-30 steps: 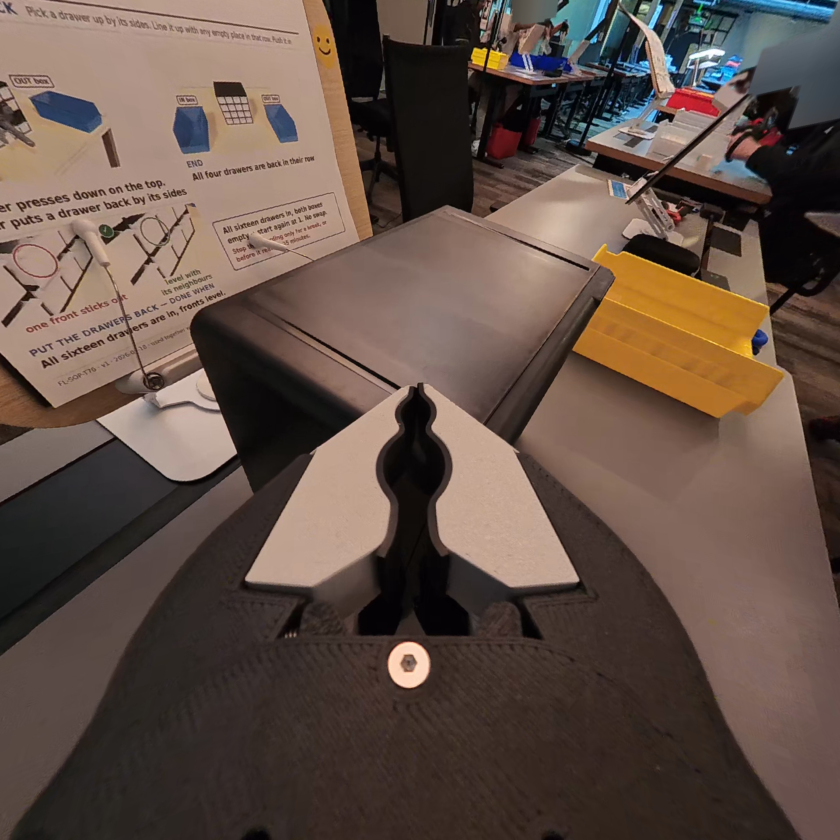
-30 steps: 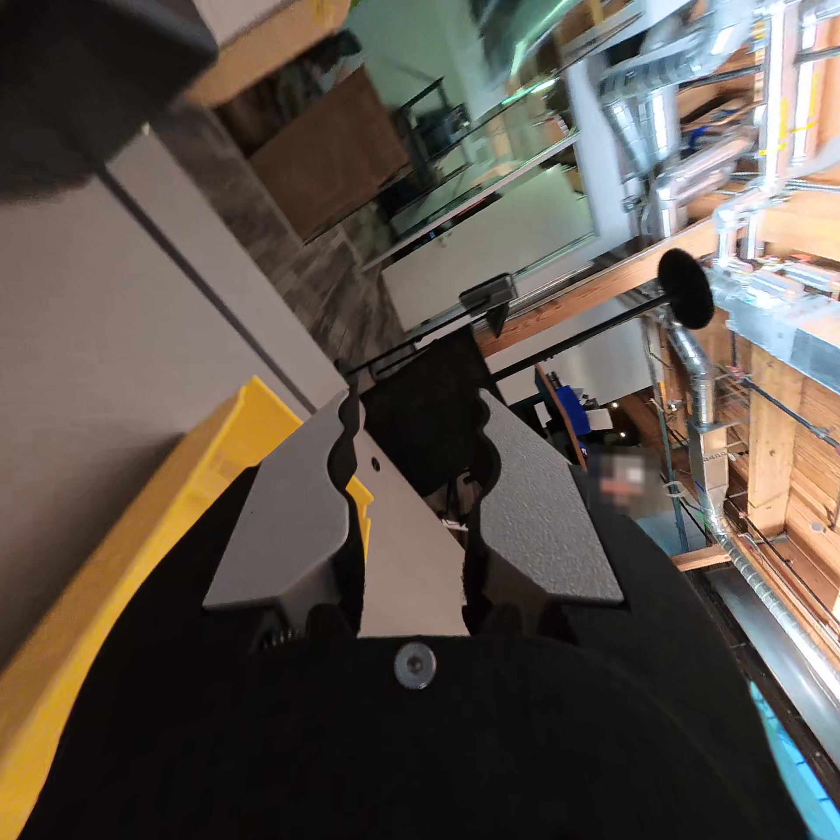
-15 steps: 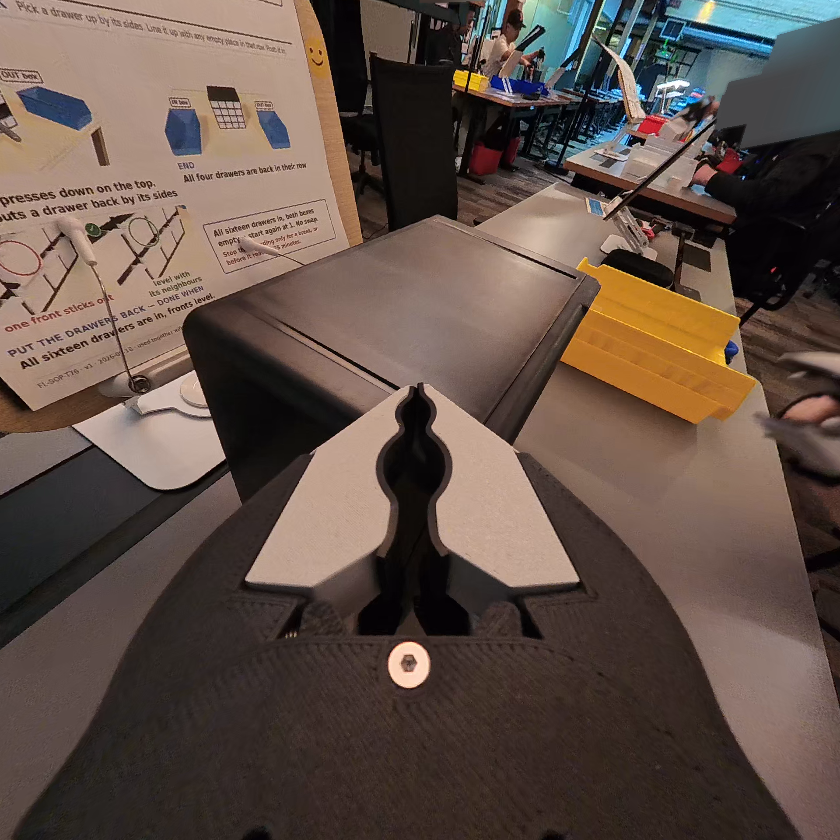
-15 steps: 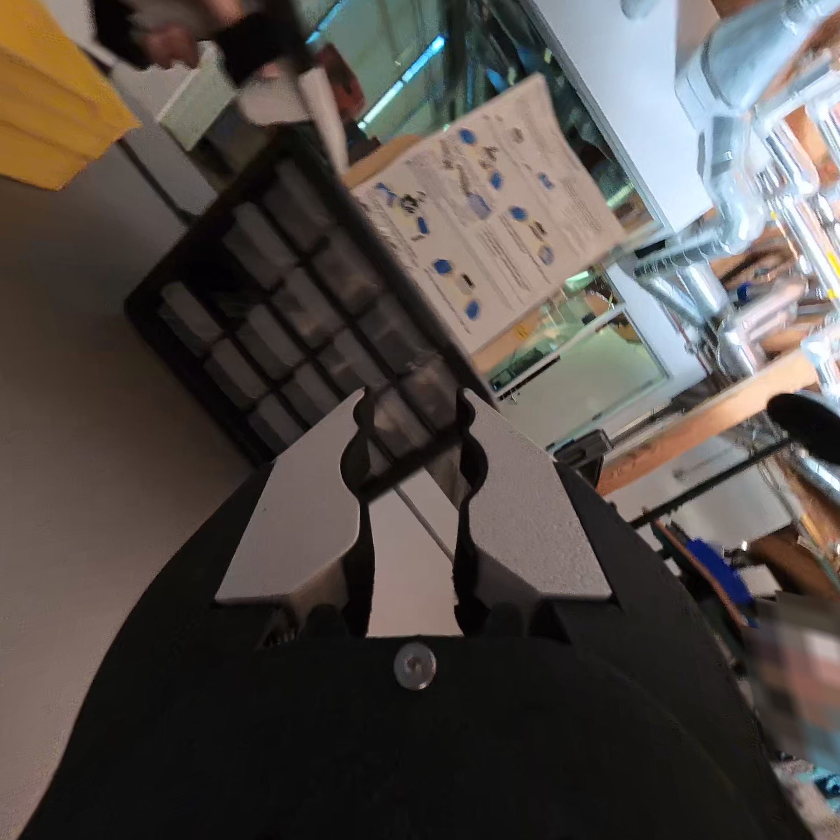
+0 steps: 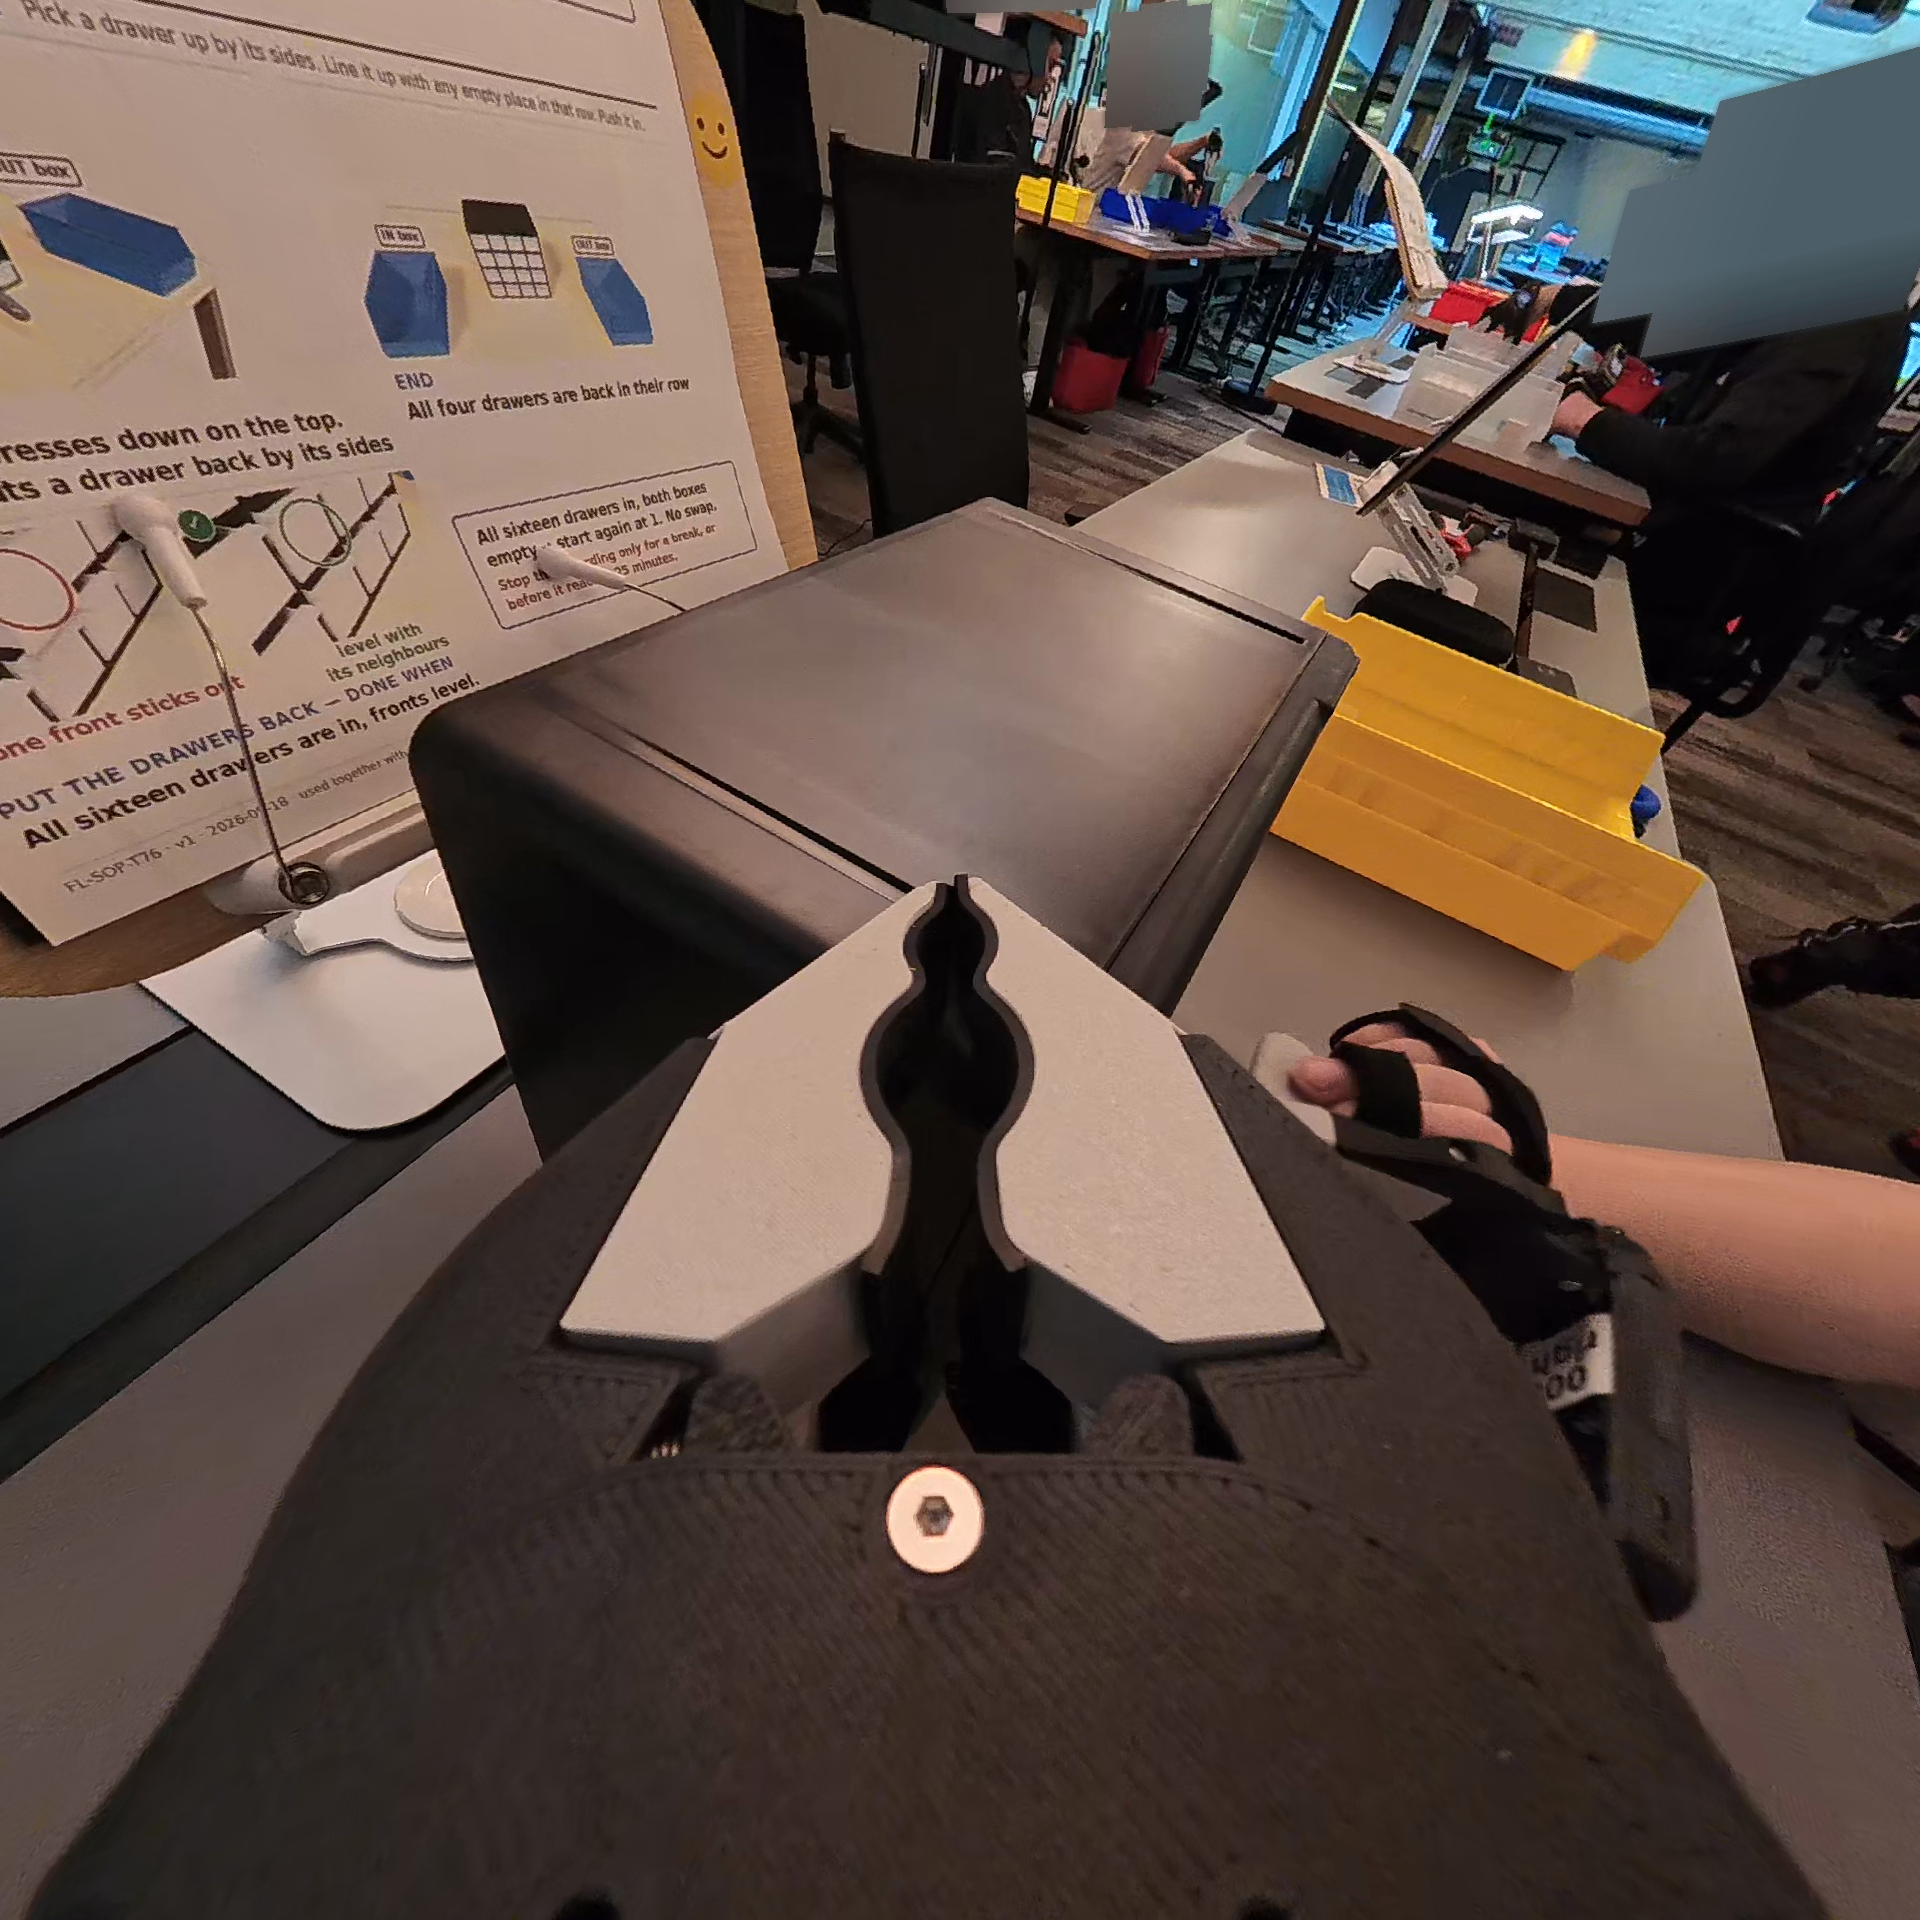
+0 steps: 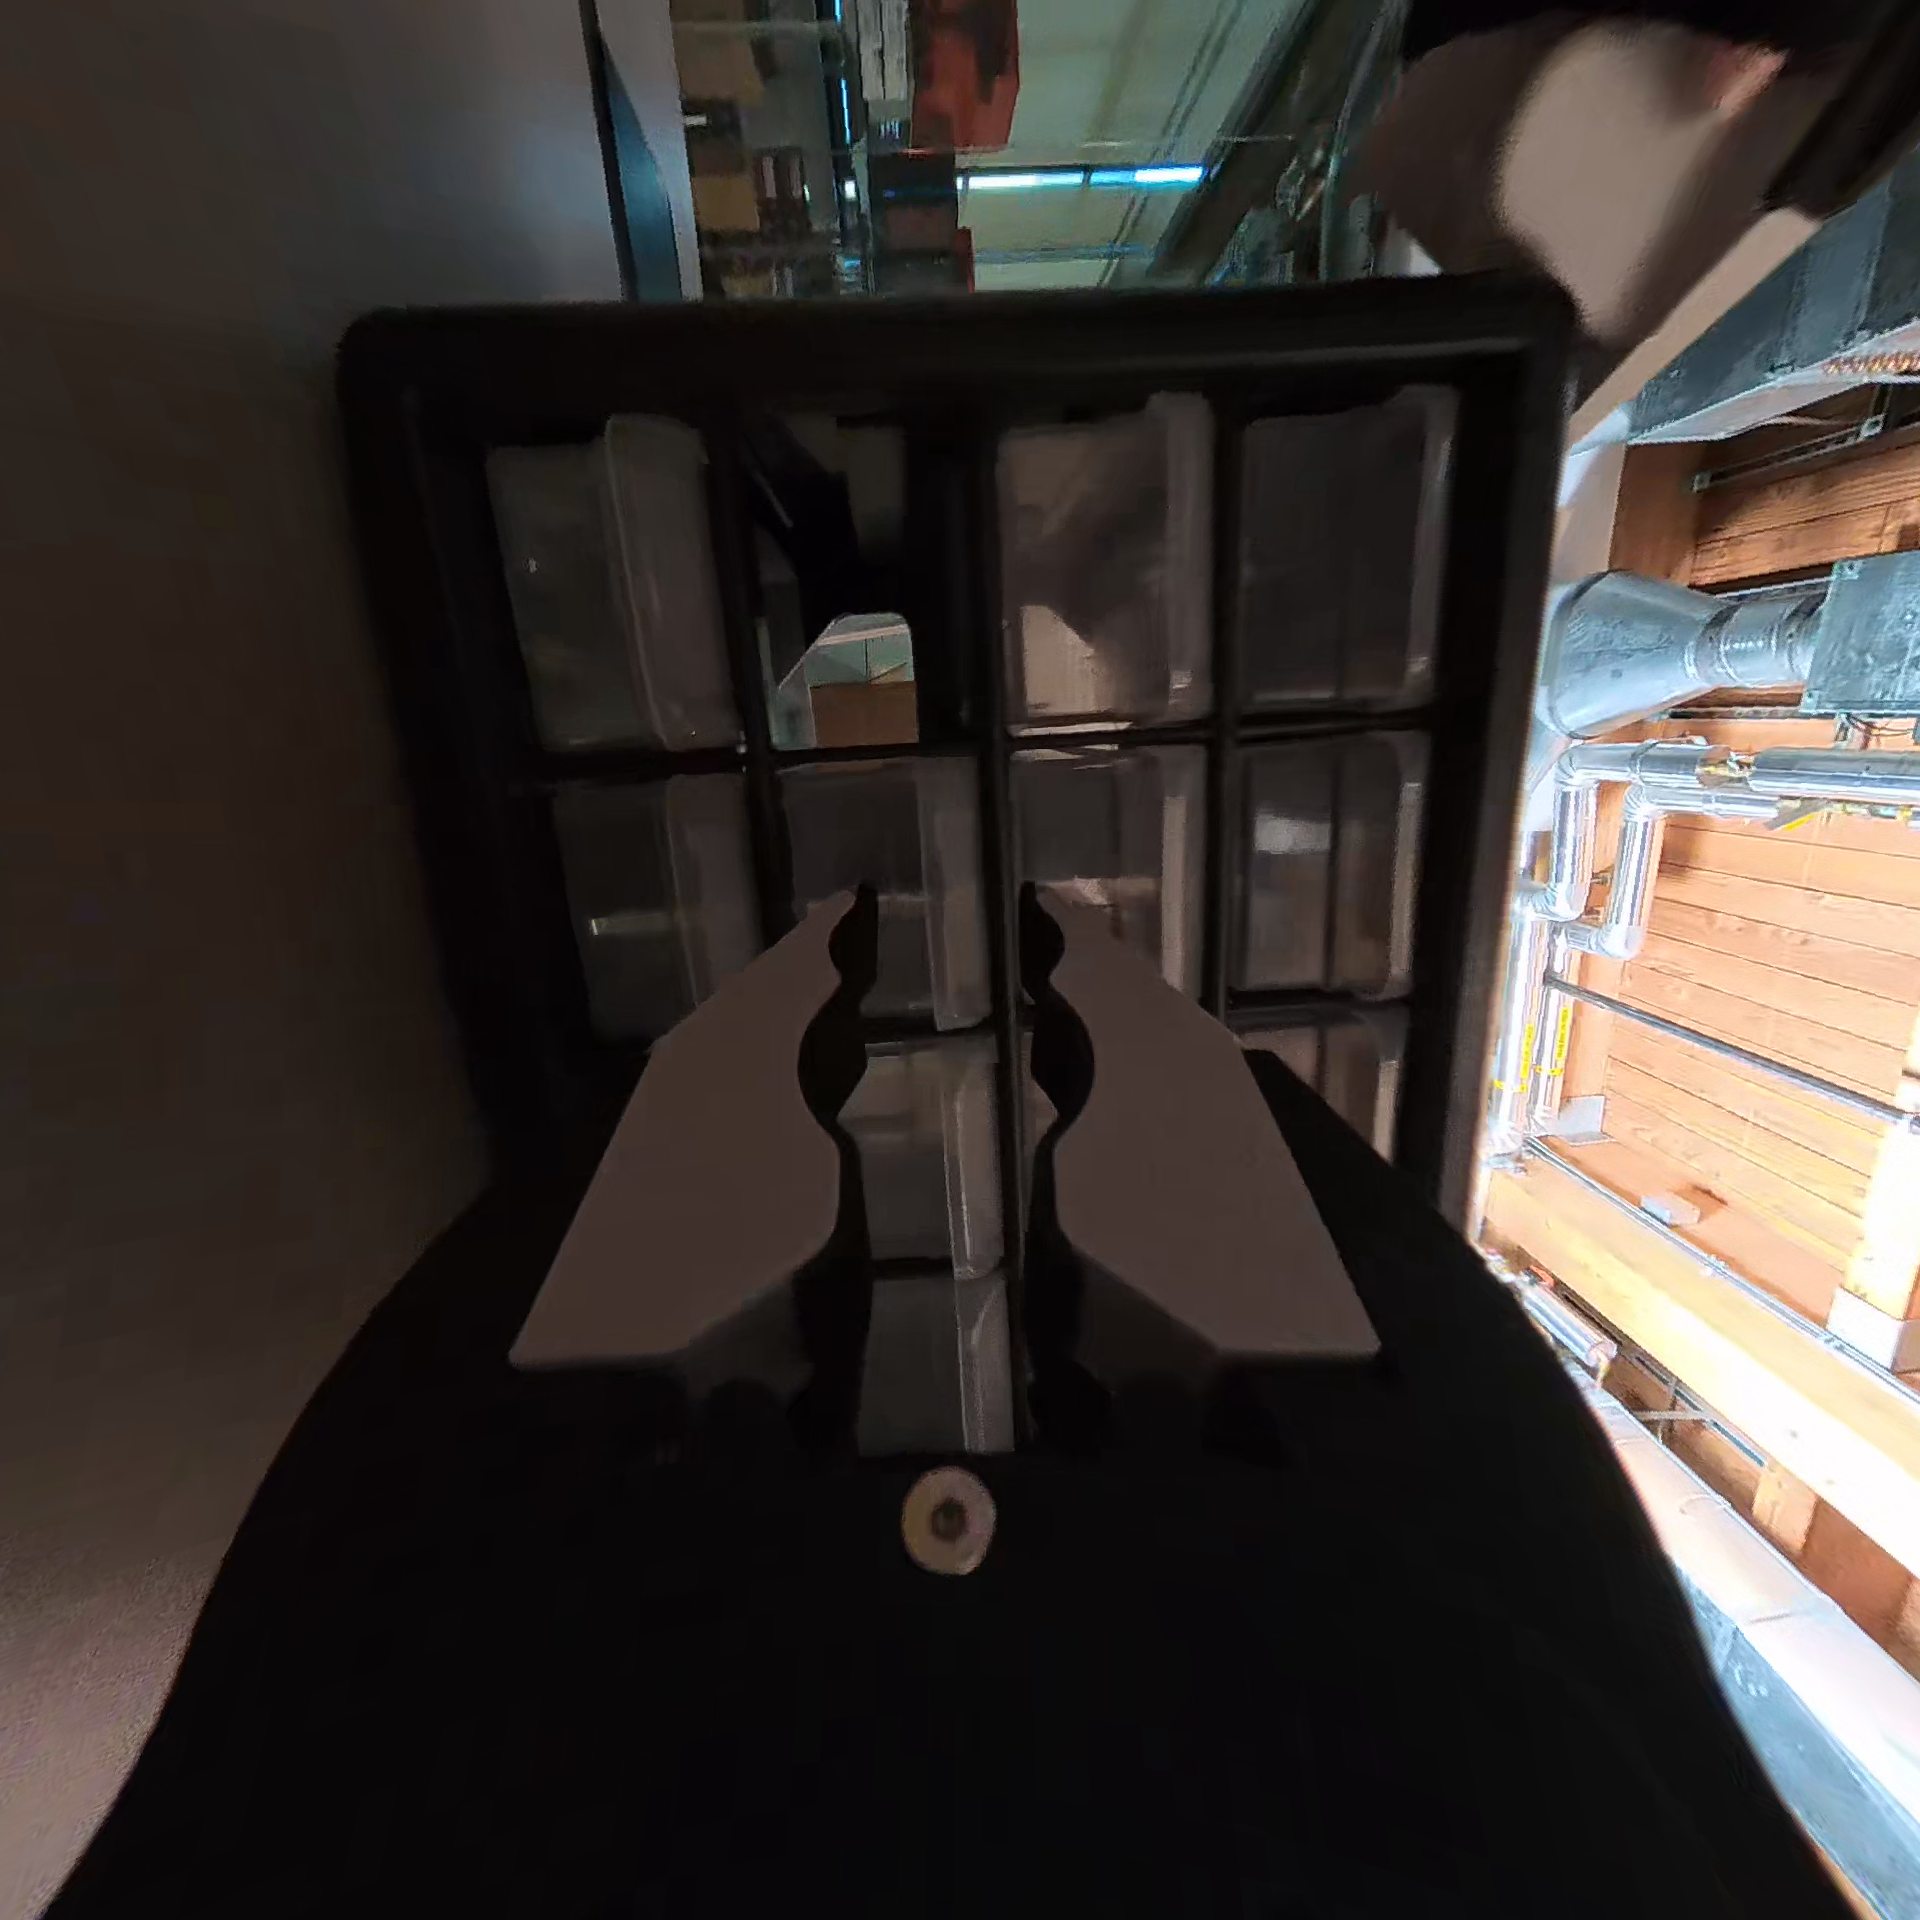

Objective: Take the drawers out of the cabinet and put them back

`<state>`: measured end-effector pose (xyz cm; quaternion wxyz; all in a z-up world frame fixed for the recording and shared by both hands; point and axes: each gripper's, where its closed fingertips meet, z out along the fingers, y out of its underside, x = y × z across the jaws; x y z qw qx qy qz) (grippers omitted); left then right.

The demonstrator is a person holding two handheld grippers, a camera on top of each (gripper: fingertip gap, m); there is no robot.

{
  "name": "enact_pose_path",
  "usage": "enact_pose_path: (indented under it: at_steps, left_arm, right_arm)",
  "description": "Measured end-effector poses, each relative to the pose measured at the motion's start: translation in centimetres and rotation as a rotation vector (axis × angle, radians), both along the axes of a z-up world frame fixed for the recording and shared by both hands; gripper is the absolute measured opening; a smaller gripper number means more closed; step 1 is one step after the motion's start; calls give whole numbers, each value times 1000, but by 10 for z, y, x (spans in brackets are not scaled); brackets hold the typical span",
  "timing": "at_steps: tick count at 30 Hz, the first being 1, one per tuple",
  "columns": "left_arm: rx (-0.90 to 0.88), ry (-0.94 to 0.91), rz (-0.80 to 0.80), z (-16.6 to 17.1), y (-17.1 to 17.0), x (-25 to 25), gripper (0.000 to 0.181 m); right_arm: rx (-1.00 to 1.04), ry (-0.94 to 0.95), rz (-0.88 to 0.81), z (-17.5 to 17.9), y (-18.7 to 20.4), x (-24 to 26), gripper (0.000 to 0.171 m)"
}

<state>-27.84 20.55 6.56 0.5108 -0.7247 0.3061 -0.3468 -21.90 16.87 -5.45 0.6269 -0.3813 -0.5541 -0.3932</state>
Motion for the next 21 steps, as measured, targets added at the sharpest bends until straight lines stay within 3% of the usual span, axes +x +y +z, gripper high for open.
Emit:
enact_pose_path:
  at_steps: [11, 17, 19, 21]
  left_arm:
    - [0, -1, -1, 0, 0, 0, 0]
    - [-1, -4, -2, 0, 0, 0, 0]
    - [-2, -4, -3, 0, 0, 0, 0]
    - [-2, -3, -2, 0, 0, 0, 0]
  right_arm:
    - [26, -1, -5, 3, 5, -2, 8]
    - [32, -32, 69, 3, -42, -2, 7]
    - [17, -33, 107, 3, -58, -3, 11]
    - [-43, -7, 105, 5, -60, -5, 30]
